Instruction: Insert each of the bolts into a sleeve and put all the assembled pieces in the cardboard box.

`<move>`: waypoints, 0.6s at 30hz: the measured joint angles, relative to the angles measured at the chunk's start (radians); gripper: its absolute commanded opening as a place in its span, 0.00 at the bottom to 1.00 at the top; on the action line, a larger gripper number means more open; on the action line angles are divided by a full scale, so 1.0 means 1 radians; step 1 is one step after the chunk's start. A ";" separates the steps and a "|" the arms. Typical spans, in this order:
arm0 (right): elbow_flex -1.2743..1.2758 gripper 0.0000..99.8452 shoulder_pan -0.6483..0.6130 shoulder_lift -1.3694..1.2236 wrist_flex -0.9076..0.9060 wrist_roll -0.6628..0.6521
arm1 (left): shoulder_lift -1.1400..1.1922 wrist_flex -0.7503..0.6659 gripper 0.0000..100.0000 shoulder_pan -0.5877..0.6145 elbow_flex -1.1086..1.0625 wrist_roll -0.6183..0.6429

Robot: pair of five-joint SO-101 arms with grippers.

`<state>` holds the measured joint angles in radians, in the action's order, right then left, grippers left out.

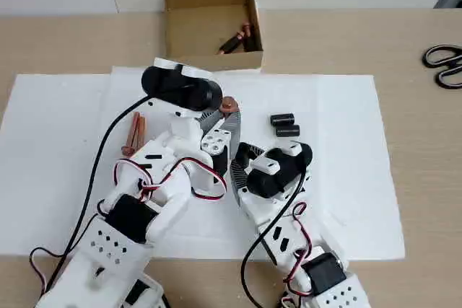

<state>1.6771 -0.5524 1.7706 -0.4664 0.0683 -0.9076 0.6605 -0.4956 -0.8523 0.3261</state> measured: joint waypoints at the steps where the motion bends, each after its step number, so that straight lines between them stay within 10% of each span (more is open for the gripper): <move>1: 0.000 0.01 0.000 0.000 0.000 0.000 | 0.000 -0.008 0.01 0.000 0.000 0.000; 18: 0.000 0.01 0.000 0.000 0.000 0.000 | 0.000 -0.083 0.01 -0.015 0.000 0.048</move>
<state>1.6771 -0.5524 1.7706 -0.4664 0.0683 -0.9076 0.5777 -0.5109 -0.8523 0.3736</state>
